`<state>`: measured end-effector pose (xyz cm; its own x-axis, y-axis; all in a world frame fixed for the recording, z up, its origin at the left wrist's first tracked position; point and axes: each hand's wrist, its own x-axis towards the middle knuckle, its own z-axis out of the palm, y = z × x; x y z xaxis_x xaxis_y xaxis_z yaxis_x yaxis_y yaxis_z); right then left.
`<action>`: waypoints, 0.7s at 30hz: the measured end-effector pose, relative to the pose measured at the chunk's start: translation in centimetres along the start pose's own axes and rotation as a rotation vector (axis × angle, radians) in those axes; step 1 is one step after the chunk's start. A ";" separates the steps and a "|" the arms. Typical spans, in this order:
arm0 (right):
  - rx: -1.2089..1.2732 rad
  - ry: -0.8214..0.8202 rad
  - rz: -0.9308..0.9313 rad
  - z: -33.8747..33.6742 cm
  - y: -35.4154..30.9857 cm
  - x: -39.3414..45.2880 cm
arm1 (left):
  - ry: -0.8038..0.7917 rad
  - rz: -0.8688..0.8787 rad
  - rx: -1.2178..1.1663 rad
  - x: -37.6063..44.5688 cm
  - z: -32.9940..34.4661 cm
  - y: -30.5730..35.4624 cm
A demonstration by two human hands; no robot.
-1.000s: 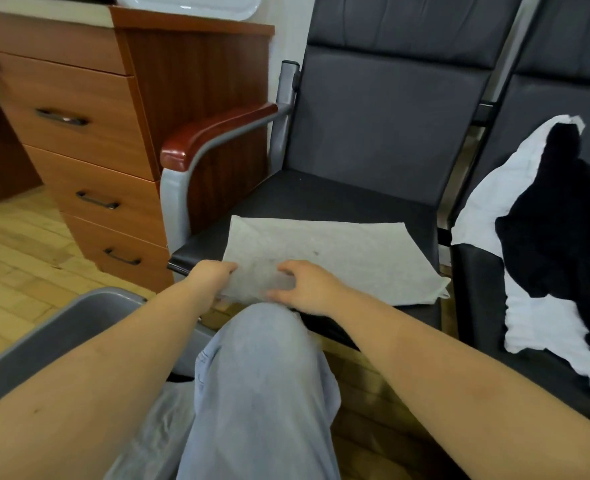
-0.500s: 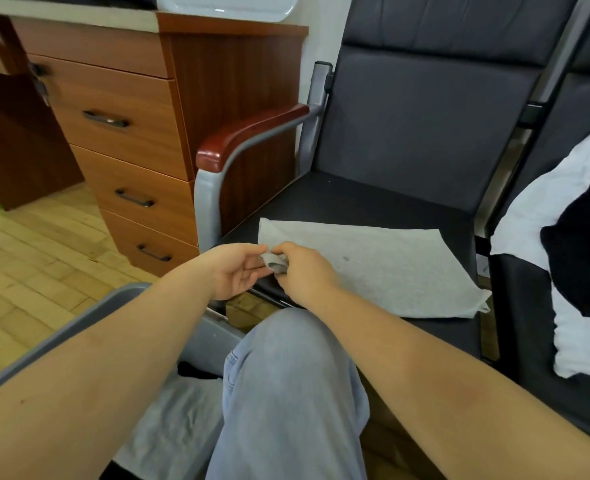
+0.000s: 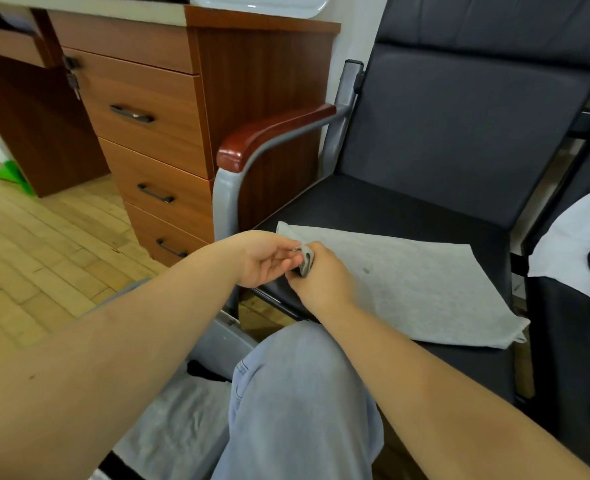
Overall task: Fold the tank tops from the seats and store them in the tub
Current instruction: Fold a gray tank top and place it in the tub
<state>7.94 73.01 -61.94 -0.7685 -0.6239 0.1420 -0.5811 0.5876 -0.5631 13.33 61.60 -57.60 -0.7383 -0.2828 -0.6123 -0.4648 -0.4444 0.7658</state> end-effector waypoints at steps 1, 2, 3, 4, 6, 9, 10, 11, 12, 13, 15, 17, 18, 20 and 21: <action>0.025 0.029 0.004 -0.1 -0.1 0.1 | 0.008 0.008 0.011 0.1 0.2 0.3; 0.069 0.053 0.009 -0.2 0.0 0.3 | 0.012 0.017 0.024 0.2 0.2 0.5; 0.121 0.070 0.013 -0.3 0.1 0.5 | 0.016 0.022 0.040 0.3 0.2 0.7; 0.169 0.080 0.020 -0.4 0.2 0.6 | 0.025 0.019 0.064 0.5 0.0 0.8; 0.250 0.094 0.045 -0.6 0.4 0.8 | 0.068 -0.003 0.135 0.9 -0.6 0.7; 0.324 0.108 0.077 -1.2 0.8 1.0 | 0.148 -0.058 0.178 2.1 -1.7 -0.1; 0.339 0.109 0.075 -1.3 1.0 0.9 | 0.154 -0.072 0.151 2.5 -2.0 -0.4; 0.356 0.109 0.067 -1.5 1.1 0.6 | 0.150 -0.080 0.112 2.9 -2.1 -0.7; 0.376 0.107 0.053 -1.7 1.3 0.3 | 0.143 -0.080 0.067 3.3 -2.0 -0.8; 0.398 0.102 0.033 -1.9 1.4 0.0 | 0.140 -0.075 0.019 3.6 -1.8 -0.9; 0.432 0.076 -0.013 -2.2 1.7 -0.5 | 0.167 -0.038 -0.055 4.0 -1.1 -0.9; 0.453 0.047 -0.060 -2.8 1.8 -1.0 | 0.225 0.013 -0.116 4.6 -0.6 -0.7; 0.462 0.038 -0.075 -3.1 1.9 -1.2 | 0.255 0.034 -0.155 4.9 -0.5 -0.6; 0.487 0.056 -0.078 -3.8 2.0 -1.5 | 0.296 0.078 -0.247 5.4 -0.4 -0.1; 0.507 0.077 -0.068 -4.2 2.2 -1.6 | 0.292 0.100 -0.297 5.4 -0.3 0.2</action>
<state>6.83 77.45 -60.01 -0.7620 -0.6010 0.2413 -0.4428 0.2116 -0.8713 9.35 59.76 -60.82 -0.5834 -0.5471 -0.6003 -0.2049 -0.6160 0.7606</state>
